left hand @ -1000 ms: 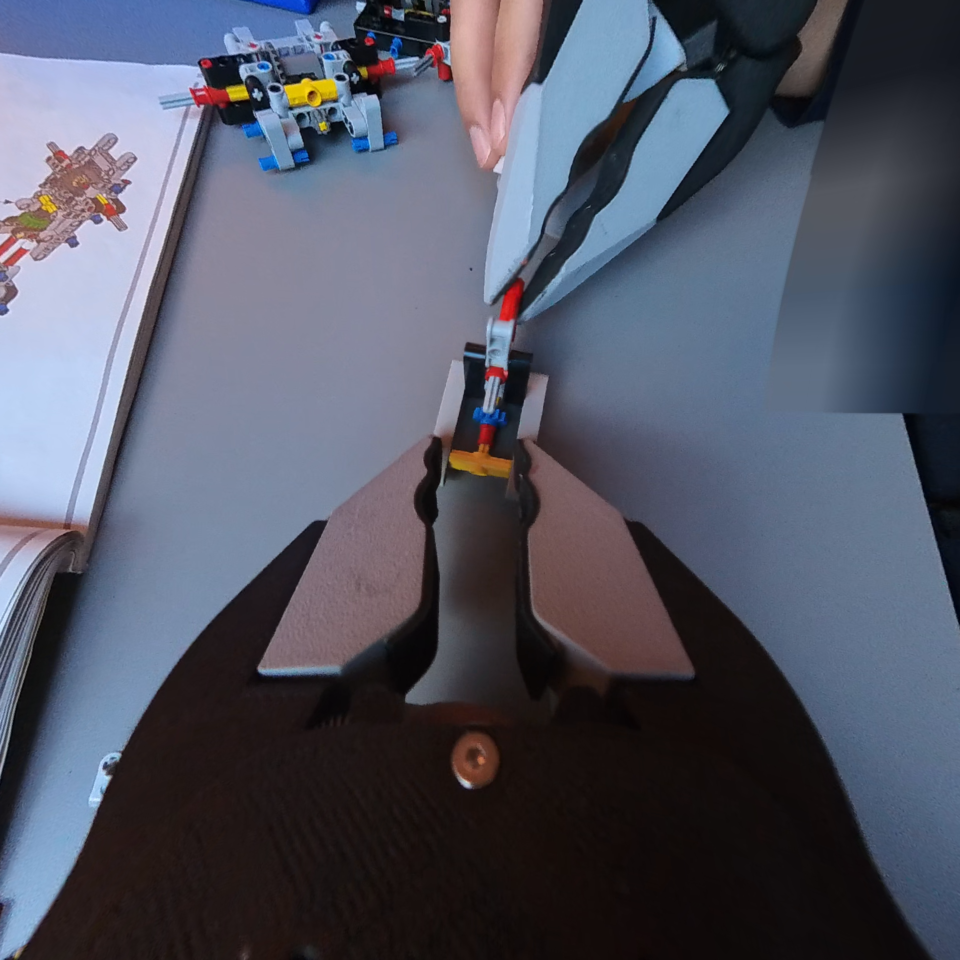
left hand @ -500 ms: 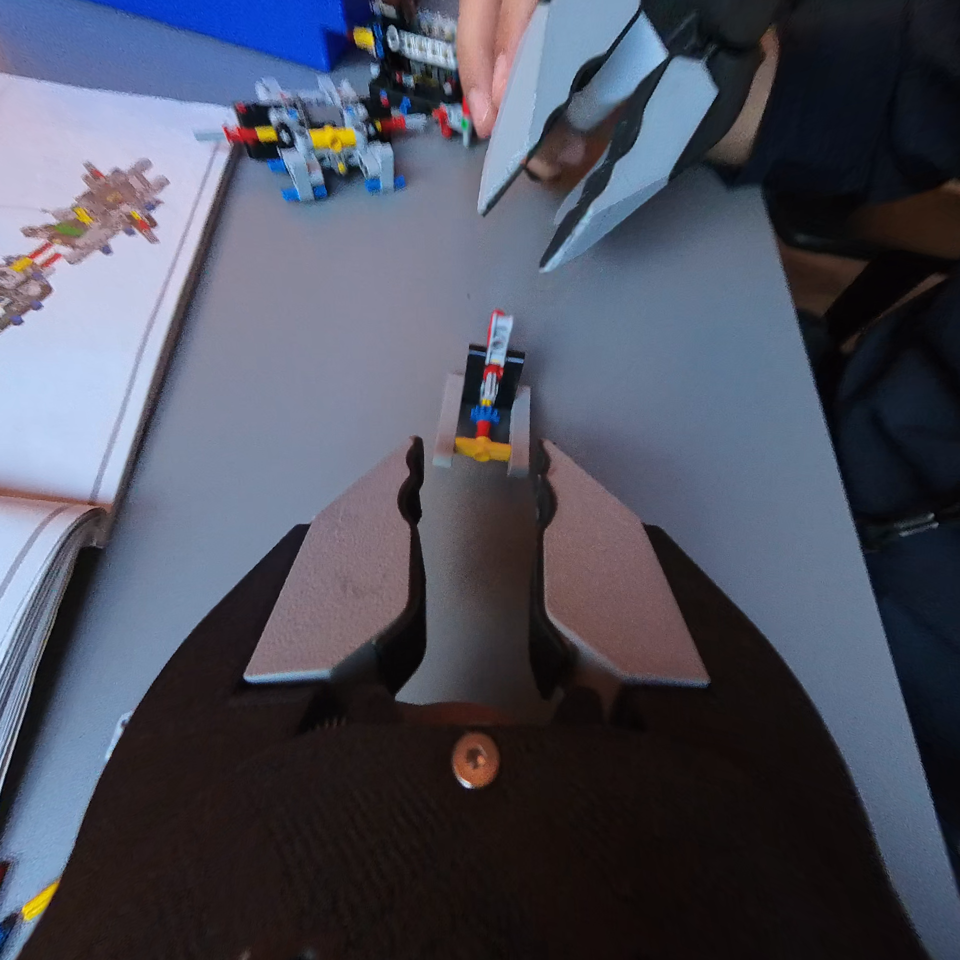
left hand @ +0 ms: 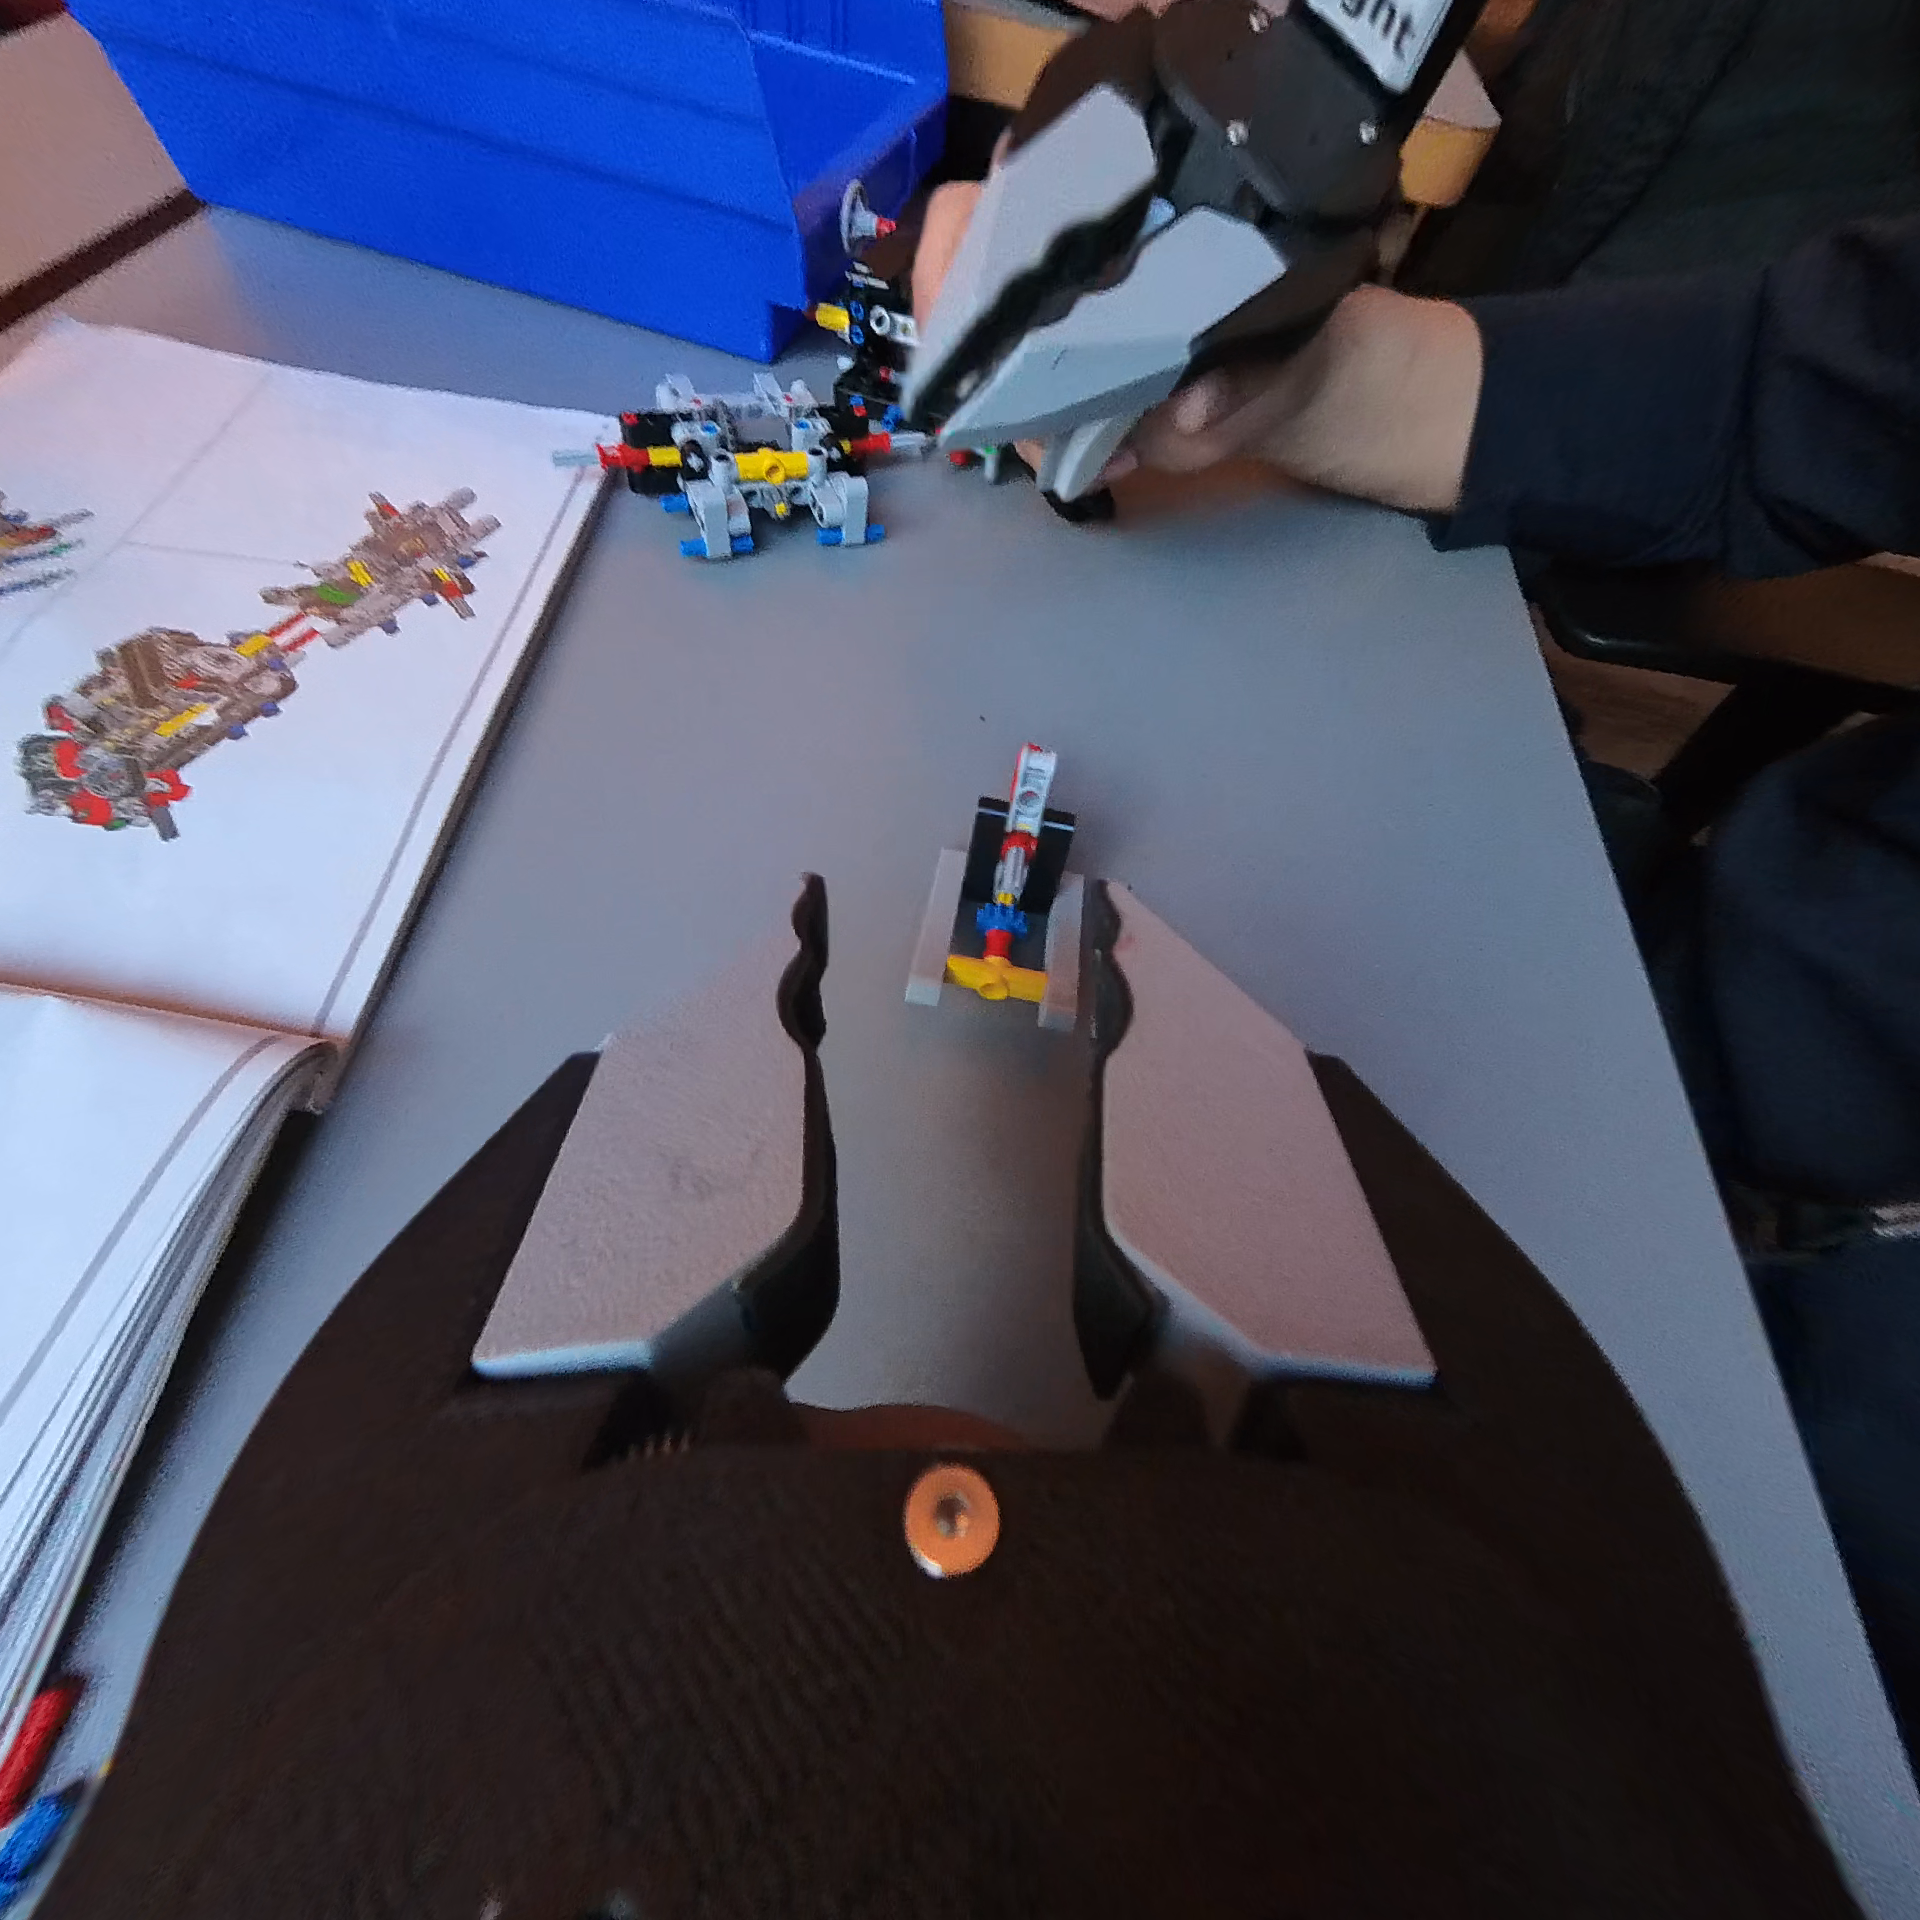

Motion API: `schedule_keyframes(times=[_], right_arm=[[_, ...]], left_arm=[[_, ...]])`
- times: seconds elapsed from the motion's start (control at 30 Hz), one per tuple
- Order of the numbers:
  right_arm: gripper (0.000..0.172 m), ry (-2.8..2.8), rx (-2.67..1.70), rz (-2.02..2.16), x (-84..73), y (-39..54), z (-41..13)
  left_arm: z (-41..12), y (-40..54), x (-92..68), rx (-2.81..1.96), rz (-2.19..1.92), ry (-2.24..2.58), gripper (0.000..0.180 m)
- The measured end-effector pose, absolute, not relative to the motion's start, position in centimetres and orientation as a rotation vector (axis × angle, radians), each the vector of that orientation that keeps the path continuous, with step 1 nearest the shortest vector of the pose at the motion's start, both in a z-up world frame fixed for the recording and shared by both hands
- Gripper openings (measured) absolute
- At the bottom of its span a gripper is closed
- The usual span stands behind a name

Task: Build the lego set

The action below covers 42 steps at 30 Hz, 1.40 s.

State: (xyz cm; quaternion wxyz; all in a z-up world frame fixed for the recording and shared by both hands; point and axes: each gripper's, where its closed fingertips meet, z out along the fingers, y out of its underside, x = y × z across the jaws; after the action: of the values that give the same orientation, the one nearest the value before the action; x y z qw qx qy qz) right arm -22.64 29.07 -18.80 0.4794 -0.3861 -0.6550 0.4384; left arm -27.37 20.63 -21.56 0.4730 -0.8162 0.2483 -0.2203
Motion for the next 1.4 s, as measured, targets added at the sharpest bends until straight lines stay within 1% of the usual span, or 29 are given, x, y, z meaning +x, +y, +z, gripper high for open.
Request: schedule_keyframes(times=[0.03,0.13,0.23,0.27,0.4,0.5,0.57,0.63,0.73,0.9,1.1,1.4], right_arm=[[0.0,-1.609,-0.931,1.057,-22.7,29.1,-19.0],[0.0,-1.638,-0.928,1.093,-22.7,29.1,-19.1],[0.0,-1.716,-0.967,1.126,-22.9,28.9,-19.9],[0.0,-1.717,-0.984,1.116,-23.0,29.0,-20.1],[0.0,-1.642,-1.048,1.03,-23.7,30.1,-20.1],[0.0,-1.595,-1.099,0.933,-24.3,31.0,-20.3],[0.0,-1.586,-1.116,0.9,-24.8,30.9,-20.4],[0.0,-1.597,-1.109,0.898,-25.4,30.3,-20.5],[0.0,-1.61,-1.096,0.902,-26.4,29.5,-20.6],[0.0,-1.56,-1.032,0.89,-27.7,29.2,-19.7],[0.0,-1.548,-1.009,0.895,-28.4,29.2,-19.5],[0.0,-1.562,-1.008,1.023,-30.1,28.8,-19.1]], left_arm=[[-21.4,20.8,-27.4,-1.983,-0.514,0.605,0.046],[-20.6,21.3,-27.7,-1.927,-0.436,0.581,0.045],[-19.9,21.9,-28.5,-1.884,-0.366,0.519,0.04],[-19.7,22.2,-28.9,-1.879,-0.338,0.492,0.036],[-19.5,22.8,-30.7,-1.859,-0.25,0.392,0.007],[-20.0,23.0,-31.4,-1.888,-0.238,0.346,0.001],[-20.3,23.0,-31.3,-1.912,-0.235,0.347,0.004],[-20.7,23.2,-31.3,-1.932,-0.221,0.336,0.014],[-21.7,23.1,-31.0,-1.98,-0.225,0.35,0.01],[-22.9,23.0,-30.4,-2.039,-0.203,0.388,0.02],[-23.5,22.8,-30.2,-2.068,-0.15,0.446,0.019],[-24.6,22.5,-29.8,-2.111,-0.128,0.503,0.019]])
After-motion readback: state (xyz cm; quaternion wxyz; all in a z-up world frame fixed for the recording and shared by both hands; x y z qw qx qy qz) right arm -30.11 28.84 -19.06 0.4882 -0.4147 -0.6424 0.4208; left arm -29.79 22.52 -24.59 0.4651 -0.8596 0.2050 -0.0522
